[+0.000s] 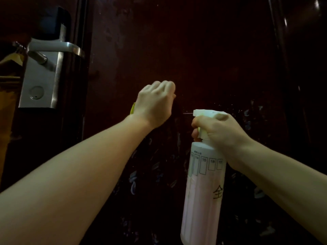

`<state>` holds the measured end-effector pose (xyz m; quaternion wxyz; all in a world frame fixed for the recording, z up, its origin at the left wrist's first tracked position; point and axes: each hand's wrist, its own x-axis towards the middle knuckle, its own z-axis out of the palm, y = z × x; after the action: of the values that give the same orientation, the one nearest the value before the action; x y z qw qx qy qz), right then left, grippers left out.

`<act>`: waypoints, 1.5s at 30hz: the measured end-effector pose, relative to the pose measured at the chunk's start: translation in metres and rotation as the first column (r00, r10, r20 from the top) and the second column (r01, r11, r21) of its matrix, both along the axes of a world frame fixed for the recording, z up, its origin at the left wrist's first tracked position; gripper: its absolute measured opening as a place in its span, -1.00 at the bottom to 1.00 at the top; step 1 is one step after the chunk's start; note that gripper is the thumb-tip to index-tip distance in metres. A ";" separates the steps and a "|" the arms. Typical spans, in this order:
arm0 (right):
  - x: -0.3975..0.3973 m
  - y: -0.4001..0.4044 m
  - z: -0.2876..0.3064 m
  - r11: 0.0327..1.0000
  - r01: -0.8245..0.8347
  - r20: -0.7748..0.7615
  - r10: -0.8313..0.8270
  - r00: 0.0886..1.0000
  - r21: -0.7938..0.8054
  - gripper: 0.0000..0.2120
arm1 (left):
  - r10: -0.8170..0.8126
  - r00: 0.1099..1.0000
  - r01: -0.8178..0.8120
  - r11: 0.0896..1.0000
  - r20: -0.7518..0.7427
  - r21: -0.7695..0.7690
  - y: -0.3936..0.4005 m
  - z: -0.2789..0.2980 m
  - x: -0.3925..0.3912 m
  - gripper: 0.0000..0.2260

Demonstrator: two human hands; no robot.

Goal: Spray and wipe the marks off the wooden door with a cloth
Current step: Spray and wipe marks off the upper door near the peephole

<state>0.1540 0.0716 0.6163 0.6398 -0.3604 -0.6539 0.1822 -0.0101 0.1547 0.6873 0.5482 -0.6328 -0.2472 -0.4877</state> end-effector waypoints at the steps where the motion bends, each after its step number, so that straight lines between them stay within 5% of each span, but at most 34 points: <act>1: 0.003 0.000 0.000 1.000 0.010 0.001 -0.010 1.000 0.004 -0.83 | 0.028 0.990 -0.027 1.000 -0.137 0.009 -0.001 0.000 0.001 -0.93; 4: 0.011 -0.001 -0.003 1.000 0.015 0.009 -0.015 1.000 0.002 -0.85 | 0.092 0.900 -0.090 0.996 -0.425 0.024 -0.003 -0.011 0.005 -0.91; 6: 0.014 -0.001 -0.005 1.000 0.010 -0.008 -0.010 1.000 -0.005 -0.85 | 0.072 0.879 -0.072 0.997 -0.472 0.017 0.000 -0.028 0.007 -0.93; 8: 0.016 0.000 -0.006 1.000 0.013 -0.009 -0.013 1.000 0.002 -0.82 | 0.012 0.933 -0.016 1.000 -0.361 -0.009 0.005 -0.040 0.008 -0.93; 10: 0.017 0.000 -0.005 1.000 0.002 -0.012 -0.002 1.000 0.006 -0.84 | -0.059 0.993 0.057 0.998 -0.099 -0.026 0.004 -0.035 0.013 -0.93; 12: 0.018 0.000 -0.004 1.000 0.008 -0.033 -0.008 0.999 0.003 -0.85 | -0.085 0.986 0.091 0.995 0.143 -0.041 0.002 -0.021 0.023 -0.92; 14: 0.022 0.001 -0.002 0.998 0.057 -0.034 -0.056 0.998 0.004 -0.81 | -0.065 0.974 0.080 0.995 0.218 -0.059 0.003 -0.008 0.031 -0.91; 23: 0.038 0.001 -0.009 0.999 0.050 -0.033 -0.050 0.998 -0.013 -0.79 | -0.006 0.979 0.002 1.000 -0.203 -0.020 0.005 -0.037 0.036 -0.92; 29: 0.045 0.000 -0.012 0.999 0.052 -0.019 -0.052 0.998 -0.002 -0.83 | -0.046 0.989 0.057 0.996 0.141 -0.069 0.002 -0.001 0.057 -0.91; 37: 0.057 -0.005 -0.008 1.000 0.014 -0.071 -0.012 0.997 0.021 -0.88 | -0.002 0.980 -0.009 0.998 -0.198 -0.054 0.003 -0.042 0.067 -0.92; 45: 0.061 -0.004 -0.006 0.994 0.107 -0.069 -0.105 0.992 0.023 -0.80 | -0.067 0.991 0.075 0.995 0.119 -0.064 0.004 -0.014 0.081 -0.91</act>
<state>0.2152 0.0677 0.6099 0.6750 -0.3796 -0.6143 0.1511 0.0709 0.1589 0.6736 0.4932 -0.6298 -0.2728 -0.5344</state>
